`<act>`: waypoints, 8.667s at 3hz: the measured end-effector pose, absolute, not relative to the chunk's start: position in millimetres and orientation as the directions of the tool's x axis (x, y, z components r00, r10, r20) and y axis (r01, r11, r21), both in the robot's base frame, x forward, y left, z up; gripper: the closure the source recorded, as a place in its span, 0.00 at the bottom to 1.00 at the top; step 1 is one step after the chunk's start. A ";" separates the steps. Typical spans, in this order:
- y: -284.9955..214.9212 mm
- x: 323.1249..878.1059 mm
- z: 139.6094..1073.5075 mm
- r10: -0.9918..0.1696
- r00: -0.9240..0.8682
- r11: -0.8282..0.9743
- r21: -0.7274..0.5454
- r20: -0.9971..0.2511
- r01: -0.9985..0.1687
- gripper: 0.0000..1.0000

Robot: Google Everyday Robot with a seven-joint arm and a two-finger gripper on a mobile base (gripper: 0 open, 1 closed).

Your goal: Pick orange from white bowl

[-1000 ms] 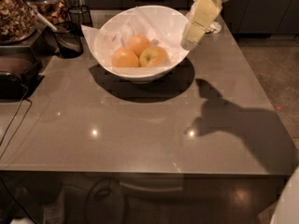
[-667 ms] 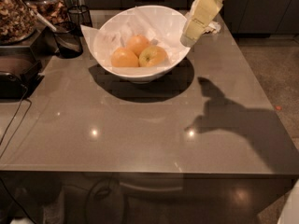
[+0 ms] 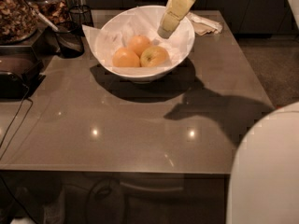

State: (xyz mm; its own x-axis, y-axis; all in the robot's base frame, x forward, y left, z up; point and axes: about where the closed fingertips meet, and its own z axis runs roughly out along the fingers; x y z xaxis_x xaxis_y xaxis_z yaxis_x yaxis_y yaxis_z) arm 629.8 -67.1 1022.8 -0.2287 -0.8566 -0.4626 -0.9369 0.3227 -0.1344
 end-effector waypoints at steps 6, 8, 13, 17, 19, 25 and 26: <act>-31.3 660.8 929.2 -0.832 -0.398 0.394 0.092 -0.386 -0.914 0.22; -25.8 670.7 917.4 -0.829 -0.413 0.400 0.117 -0.376 -0.909 0.22; -5.6 667.5 874.3 -0.852 -0.409 0.361 0.198 -0.327 -0.911 0.22; -20.4 650.8 883.3 -0.887 -0.327 0.320 0.078 -0.327 -0.944 0.82; -17.2 647.6 894.6 -0.876 -0.297 0.299 0.056 -0.380 -0.953 1.00; 36.5 571.4 982.2 -0.827 -0.100 0.129 -0.014 -0.553 -0.992 1.00; 52.4 549.1 992.5 -0.828 -0.054 0.077 -0.018 -0.558 -0.997 1.00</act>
Offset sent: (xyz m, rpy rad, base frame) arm 0.0160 0.0110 -0.0503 -0.0575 0.2354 -0.0251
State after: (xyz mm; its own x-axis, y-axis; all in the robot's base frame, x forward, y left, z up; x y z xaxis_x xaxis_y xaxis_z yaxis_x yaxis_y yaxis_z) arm 549.1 52.4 992.5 -0.0540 -0.8280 -0.5582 -0.9969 0.0769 -0.0177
